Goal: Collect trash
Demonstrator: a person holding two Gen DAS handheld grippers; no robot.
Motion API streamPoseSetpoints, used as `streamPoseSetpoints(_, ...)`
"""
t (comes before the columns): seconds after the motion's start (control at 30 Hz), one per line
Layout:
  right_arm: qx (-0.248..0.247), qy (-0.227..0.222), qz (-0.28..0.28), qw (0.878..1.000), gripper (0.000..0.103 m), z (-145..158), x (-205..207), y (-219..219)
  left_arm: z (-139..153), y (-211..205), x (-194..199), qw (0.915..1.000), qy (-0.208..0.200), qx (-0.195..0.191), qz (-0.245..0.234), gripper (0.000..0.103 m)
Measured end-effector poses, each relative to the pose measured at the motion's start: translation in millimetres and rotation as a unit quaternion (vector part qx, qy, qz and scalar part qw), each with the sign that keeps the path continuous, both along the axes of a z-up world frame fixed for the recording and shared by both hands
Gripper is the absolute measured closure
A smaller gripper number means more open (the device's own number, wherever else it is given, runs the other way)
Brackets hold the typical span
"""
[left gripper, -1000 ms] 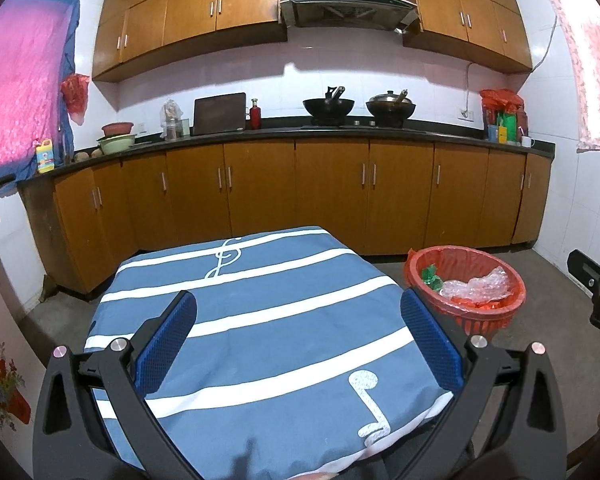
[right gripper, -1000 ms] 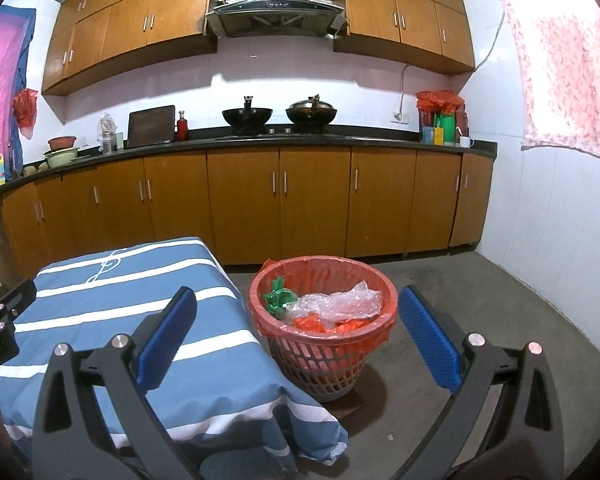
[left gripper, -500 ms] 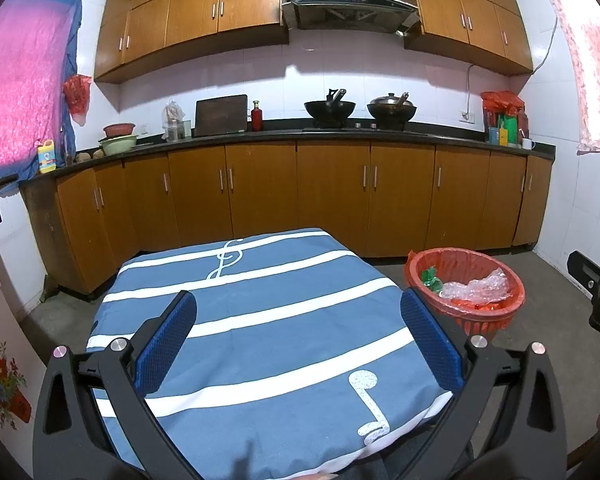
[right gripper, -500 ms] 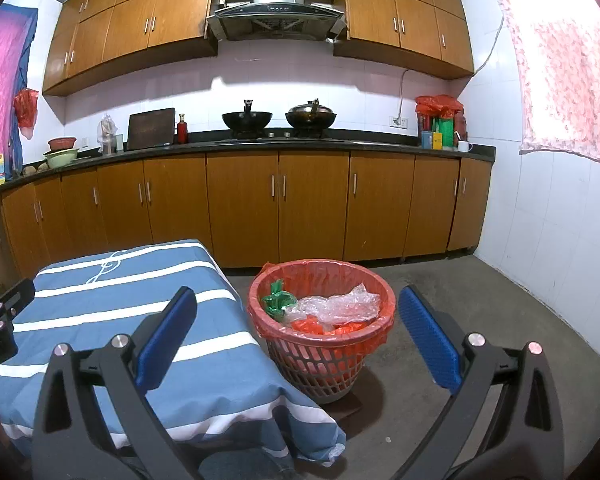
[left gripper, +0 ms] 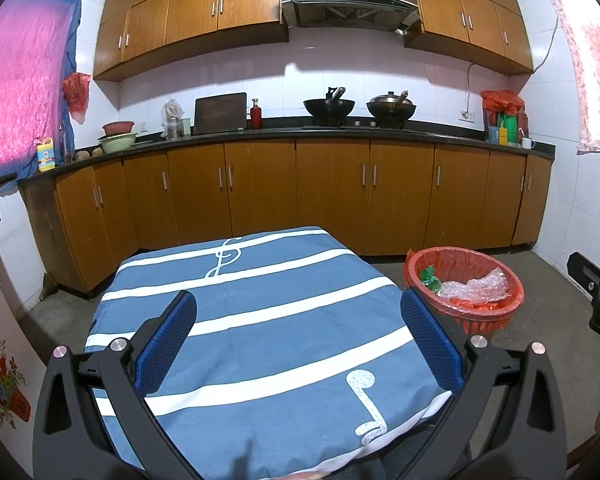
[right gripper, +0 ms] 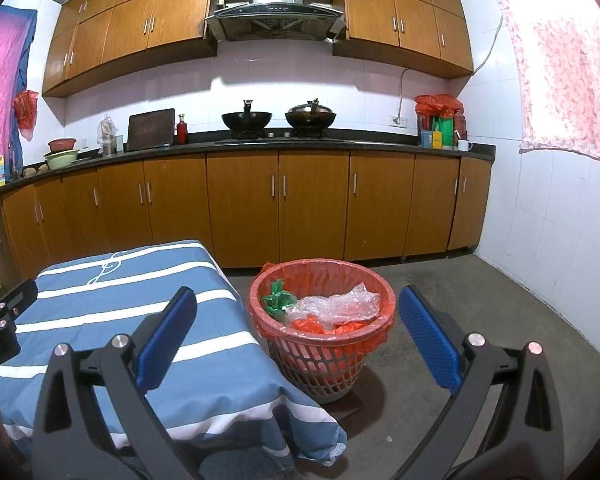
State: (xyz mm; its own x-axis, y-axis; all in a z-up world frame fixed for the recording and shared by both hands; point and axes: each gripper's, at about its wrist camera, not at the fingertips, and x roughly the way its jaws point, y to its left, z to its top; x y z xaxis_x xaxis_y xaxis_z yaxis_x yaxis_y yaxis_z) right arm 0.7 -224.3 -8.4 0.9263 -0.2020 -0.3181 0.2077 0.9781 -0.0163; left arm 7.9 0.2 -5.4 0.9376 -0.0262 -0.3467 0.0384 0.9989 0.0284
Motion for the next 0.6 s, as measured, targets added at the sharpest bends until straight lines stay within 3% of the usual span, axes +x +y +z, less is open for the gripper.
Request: streamPoseSetpoints(0.6, 0.001, -0.001, -0.001, 1.000, 0.004, 1.0, -0.6, 1.3, 1.7, -1.9, -0.6, 1.0000, -0.001, 0.002, -0.001, 0.002)
